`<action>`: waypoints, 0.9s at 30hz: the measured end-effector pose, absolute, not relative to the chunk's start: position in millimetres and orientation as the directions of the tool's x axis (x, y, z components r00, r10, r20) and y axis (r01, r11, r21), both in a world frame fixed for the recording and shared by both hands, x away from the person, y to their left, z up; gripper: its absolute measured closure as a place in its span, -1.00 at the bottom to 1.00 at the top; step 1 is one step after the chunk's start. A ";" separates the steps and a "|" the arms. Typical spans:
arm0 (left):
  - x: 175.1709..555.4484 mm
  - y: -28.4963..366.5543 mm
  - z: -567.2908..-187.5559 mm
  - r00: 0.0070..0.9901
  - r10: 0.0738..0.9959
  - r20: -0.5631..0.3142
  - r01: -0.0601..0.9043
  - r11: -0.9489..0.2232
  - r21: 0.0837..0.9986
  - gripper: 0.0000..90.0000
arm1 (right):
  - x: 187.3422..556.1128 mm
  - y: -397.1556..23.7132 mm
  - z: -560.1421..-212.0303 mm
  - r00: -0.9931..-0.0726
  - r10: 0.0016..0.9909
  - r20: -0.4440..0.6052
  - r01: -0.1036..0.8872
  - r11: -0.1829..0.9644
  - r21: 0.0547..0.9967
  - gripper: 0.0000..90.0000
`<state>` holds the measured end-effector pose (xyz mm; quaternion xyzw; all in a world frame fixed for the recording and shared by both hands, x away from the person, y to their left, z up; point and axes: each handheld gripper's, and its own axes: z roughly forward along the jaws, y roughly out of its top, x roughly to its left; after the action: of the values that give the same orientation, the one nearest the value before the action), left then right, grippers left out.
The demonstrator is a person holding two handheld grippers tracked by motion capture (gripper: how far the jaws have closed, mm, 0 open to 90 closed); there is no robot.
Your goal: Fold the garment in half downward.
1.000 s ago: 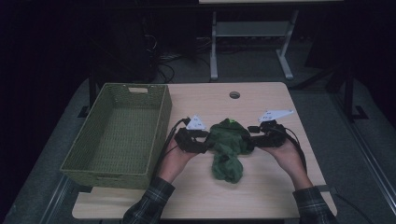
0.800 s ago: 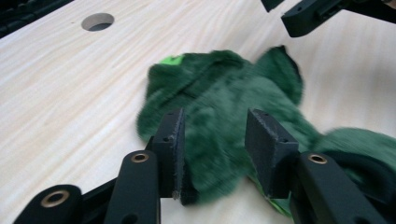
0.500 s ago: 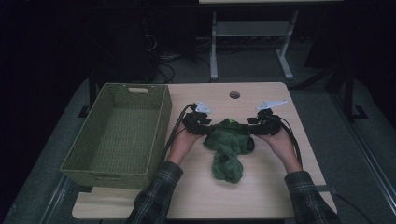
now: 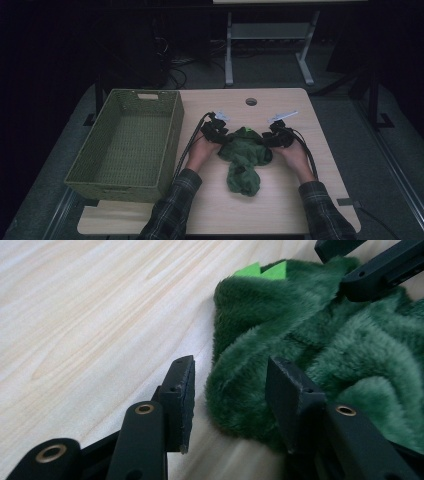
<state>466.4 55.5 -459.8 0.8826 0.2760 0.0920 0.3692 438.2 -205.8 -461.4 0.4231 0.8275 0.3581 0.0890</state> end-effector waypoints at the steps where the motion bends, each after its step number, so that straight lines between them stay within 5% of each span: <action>1: 467.3 55.7 -461.1 0.829 0.556 -0.050 0.425 -0.570 0.703 0.22 | 438.0 -206.8 -462.8 -0.622 0.767 0.159 0.641 0.382 0.665 0.27; 16: 470.4 51.7 -464.9 0.853 0.518 -0.067 0.423 -0.611 0.669 0.90 | 438.7 -211.4 -465.5 -0.615 0.769 0.174 0.655 0.375 0.656 0.89; 27: 467.9 53.1 -441.7 0.832 0.549 -0.074 0.421 -0.539 0.729 0.94 | 440.0 -214.8 -452.6 -0.594 0.782 0.187 0.651 0.331 0.683 0.96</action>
<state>467.9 53.1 -441.7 0.8735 0.2777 0.0819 0.3914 440.0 -214.8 -452.6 0.4418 0.8111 0.3730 0.0879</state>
